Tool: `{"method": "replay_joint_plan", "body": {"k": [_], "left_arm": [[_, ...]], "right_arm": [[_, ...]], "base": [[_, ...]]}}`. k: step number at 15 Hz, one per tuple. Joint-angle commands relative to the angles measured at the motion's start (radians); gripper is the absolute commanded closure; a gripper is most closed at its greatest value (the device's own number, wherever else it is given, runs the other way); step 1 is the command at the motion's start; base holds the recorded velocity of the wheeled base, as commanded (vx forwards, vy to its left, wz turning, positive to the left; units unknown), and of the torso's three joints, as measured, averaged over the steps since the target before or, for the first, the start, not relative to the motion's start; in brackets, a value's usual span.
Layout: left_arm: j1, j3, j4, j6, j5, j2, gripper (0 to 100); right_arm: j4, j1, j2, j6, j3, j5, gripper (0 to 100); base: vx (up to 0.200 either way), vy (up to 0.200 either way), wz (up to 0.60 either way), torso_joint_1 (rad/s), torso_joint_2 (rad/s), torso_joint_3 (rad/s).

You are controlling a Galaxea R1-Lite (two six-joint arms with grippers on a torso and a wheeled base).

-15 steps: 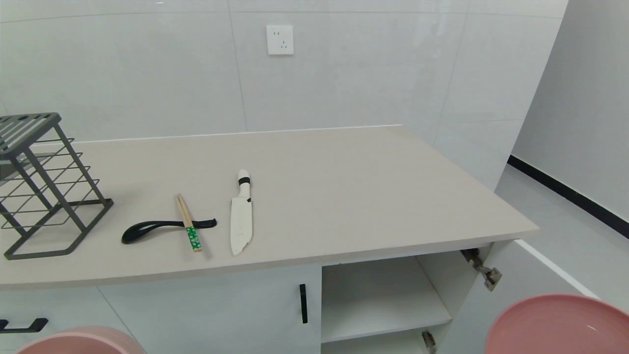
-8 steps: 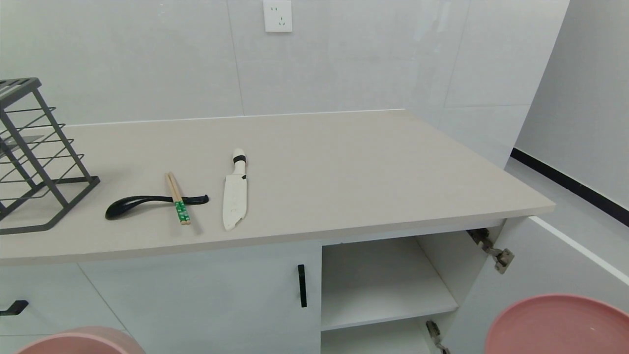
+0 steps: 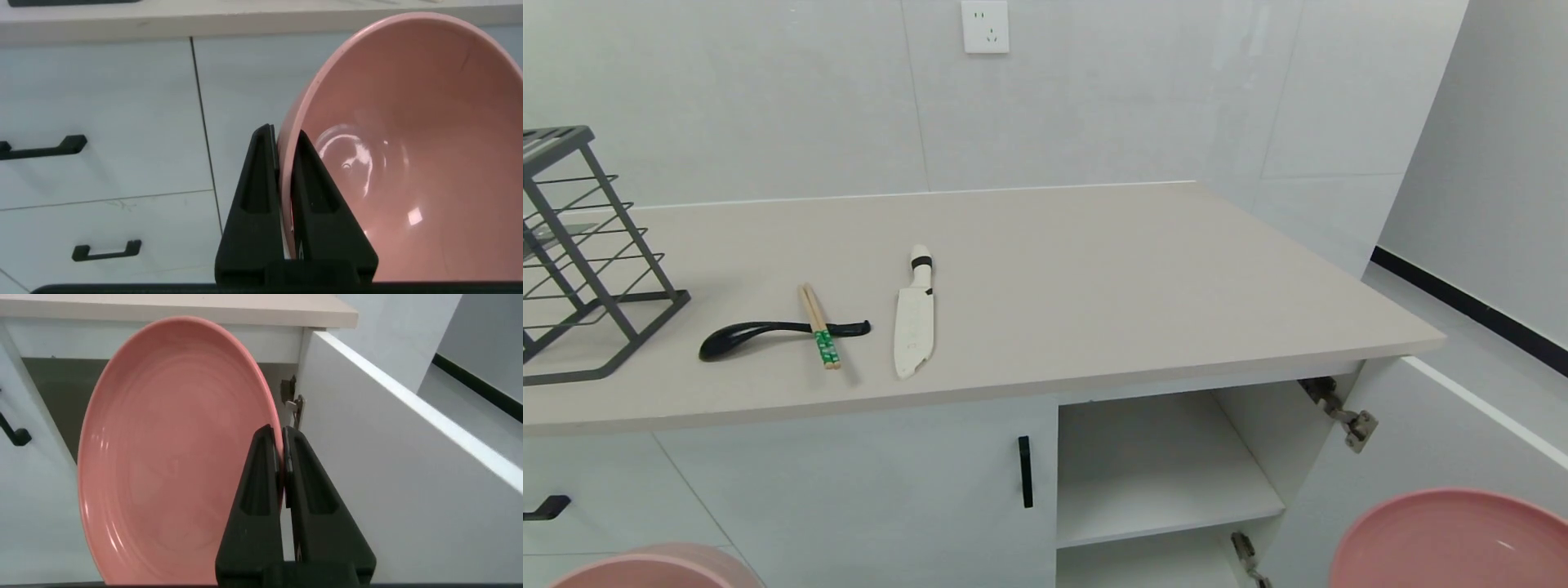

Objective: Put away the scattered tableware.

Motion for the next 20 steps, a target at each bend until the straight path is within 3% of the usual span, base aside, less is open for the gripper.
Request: {"method": "replay_joint_plan", "body": {"k": [1,7,13,17,20], "left_arm": [[0.0,0.0,-0.001,0.0,0.0,0.001,100],[-0.002,0.0,-0.001,0.0,0.0,0.001,100],[-0.002,0.0,-0.001,0.0,0.0,0.001,100],[-0.002,0.0,-0.001,-0.002,0.0,0.001,100],[0.0,0.0,-0.001,-0.003,0.0,0.001,100]], "right_arm": [[-0.002,0.001,0.002,0.001,0.0,0.001,100],[-0.002,0.001,0.002,-0.002,0.0,0.001,100],[-0.002,0.001,0.002,0.005,0.0,0.002,100],[-0.002,0.001,0.002,0.005,0.0,0.002,100],[-0.002,0.001,0.002,0.007,0.0,0.002,100]], "base": [[0.0,0.0,0.0,-0.017,0.1,0.09],[0.0,0.0,0.0,-0.02,0.02,-0.003],[0.0,0.0,0.0,-0.435,0.14,-0.279],[0.0,0.0,0.0,-0.09,0.03,-0.071],[0.0,0.0,0.0,-0.054,0.3,0.224]]}}
